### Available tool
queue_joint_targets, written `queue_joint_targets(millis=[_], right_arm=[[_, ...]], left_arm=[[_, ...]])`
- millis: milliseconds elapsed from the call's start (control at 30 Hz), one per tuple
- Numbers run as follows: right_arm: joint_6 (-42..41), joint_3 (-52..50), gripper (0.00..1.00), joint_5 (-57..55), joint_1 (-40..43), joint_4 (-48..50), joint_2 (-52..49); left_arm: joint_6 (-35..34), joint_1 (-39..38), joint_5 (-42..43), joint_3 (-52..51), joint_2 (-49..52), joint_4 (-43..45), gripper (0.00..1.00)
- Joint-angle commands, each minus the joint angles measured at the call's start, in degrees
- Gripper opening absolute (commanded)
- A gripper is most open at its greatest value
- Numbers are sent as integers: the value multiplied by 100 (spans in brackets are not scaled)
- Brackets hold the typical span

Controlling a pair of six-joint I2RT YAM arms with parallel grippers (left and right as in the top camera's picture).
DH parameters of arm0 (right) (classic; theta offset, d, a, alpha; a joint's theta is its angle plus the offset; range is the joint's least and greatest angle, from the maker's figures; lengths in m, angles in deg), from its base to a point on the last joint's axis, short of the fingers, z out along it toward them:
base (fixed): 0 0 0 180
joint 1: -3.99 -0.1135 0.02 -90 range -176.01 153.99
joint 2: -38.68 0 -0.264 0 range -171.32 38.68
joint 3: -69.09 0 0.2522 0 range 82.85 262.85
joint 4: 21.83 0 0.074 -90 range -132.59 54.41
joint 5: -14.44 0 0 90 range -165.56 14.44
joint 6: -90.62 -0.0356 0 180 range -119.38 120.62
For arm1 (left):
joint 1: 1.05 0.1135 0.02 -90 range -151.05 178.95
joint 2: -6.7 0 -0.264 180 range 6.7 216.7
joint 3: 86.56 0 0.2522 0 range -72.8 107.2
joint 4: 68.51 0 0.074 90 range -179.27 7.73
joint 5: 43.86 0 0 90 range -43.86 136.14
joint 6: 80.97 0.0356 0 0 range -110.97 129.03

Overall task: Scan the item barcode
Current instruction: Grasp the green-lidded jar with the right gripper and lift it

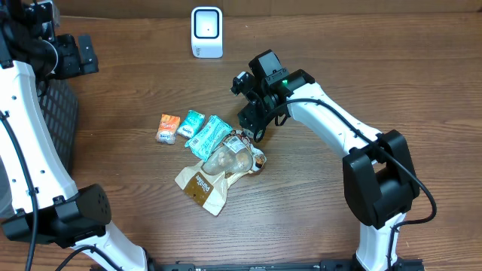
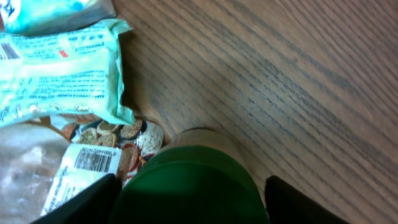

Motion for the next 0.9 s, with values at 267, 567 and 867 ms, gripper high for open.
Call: queue_joint_targets(millis=[267,567,867], right_arm=[[-595,17,51,28,9,37,-68],[-1641,420,42,9,96,-225,79],[-2588,1078,37,1021,546,-728,533]], left_arm=[[109,9,39,114,-96,4,100],[109,9,39,114,-96,4,99],[107,9,42,114,-96,4,99]])
